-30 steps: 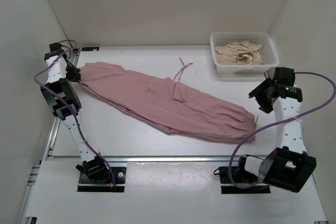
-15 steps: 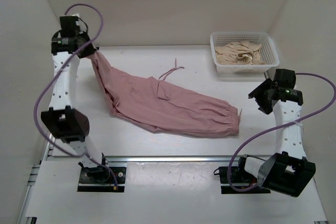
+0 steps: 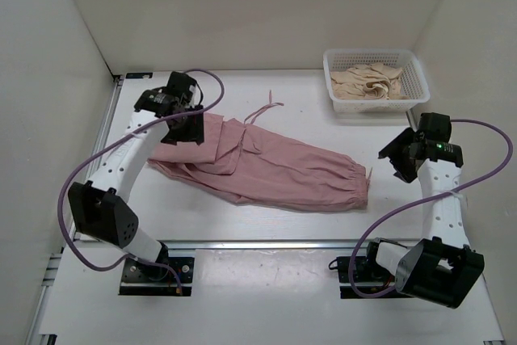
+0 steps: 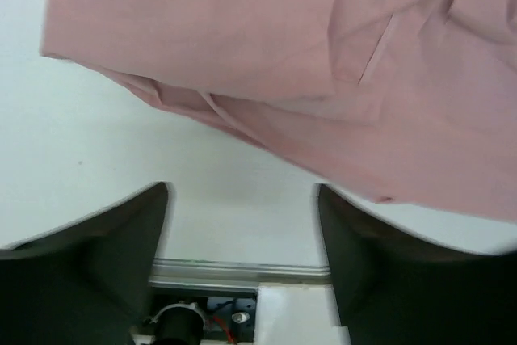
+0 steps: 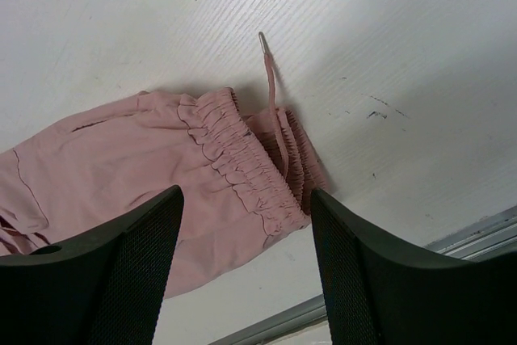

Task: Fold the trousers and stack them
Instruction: Fold the trousers

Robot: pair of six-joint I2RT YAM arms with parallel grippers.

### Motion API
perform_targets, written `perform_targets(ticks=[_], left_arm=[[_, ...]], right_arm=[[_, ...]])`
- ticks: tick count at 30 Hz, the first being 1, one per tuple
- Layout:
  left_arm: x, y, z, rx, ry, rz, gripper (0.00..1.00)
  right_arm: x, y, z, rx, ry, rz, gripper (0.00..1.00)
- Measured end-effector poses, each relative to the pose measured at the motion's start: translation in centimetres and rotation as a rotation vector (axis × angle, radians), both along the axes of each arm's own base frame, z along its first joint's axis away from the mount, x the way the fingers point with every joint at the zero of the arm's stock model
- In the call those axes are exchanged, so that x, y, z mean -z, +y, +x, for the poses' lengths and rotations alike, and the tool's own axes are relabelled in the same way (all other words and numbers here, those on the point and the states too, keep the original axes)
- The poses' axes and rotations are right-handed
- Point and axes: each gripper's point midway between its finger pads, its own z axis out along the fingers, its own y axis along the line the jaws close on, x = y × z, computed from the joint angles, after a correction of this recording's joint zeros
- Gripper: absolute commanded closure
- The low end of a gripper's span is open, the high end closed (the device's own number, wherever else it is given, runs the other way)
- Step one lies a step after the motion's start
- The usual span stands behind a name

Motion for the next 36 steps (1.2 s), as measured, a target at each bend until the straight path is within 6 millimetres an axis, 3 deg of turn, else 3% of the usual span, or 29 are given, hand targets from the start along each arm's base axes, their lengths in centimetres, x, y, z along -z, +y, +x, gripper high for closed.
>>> perform_targets(ticks=[2, 3, 4, 7, 9, 10, 11, 13, 18, 21, 27, 33, 36], left_arm=[[-2.1, 0.1, 1.2, -0.012, -0.064, 0.003, 0.47], [-3.2, 0.1, 1.8, -0.018, -0.100, -0.001, 0.65], [-4.2, 0.0, 2.6, -0.026, -0.135, -0.011, 0.73], [-5.9, -0.9, 4.7, -0.025, -0.199, -0.023, 0.79], [-5.3, -2.1, 6.3, -0.019, -0.196, -0.014, 0.72], [-4.7, -2.7, 7.0, -0.016, -0.188, -0.004, 0.59], [-3.4, -3.5, 7.8, -0.014, -0.164, 0.012, 0.28], [-0.3, -5.1, 9.3, -0.012, -0.104, 0.049, 0.10], [8.7, -7.0, 10.3, -0.024, 0.060, 0.181, 0.12], [11.8, -6.8, 9.5, -0.028, 0.133, 0.245, 0.15], [12.3, -5.7, 9.5, -0.062, 0.131, 0.299, 0.28], [13.1, -4.6, 8.6, -0.066, 0.160, 0.349, 0.19], [13.2, -4.5, 8.5, -0.061, 0.164, 0.351, 0.24]], right_arm=[[-0.1, 0.1, 0.1, -0.004, -0.006, 0.003, 0.31], [-0.1, 0.1, 0.1, -0.006, -0.007, 0.005, 0.31], [-0.1, 0.1, 0.1, -0.006, -0.008, 0.006, 0.31], [-0.1, 0.2, 0.1, -0.008, -0.014, 0.007, 0.31], [0.0, 0.3, -0.1, -0.008, -0.013, 0.008, 0.31], [0.1, 0.3, -0.2, -0.010, -0.011, 0.010, 0.31], [0.2, 0.4, -0.3, -0.011, -0.009, 0.012, 0.31], [0.3, 0.5, -0.3, -0.016, -0.007, 0.017, 0.31], [0.4, 0.6, -0.4, -0.031, -0.005, 0.019, 0.31], [0.4, 0.6, -0.4, -0.034, -0.006, 0.016, 0.30], [0.4, 0.6, -0.4, -0.041, -0.005, 0.012, 0.30], [0.7, 0.6, -0.4, -0.046, 0.005, 0.012, 0.30], [0.7, 0.6, -0.4, -0.049, 0.004, 0.012, 0.30]])
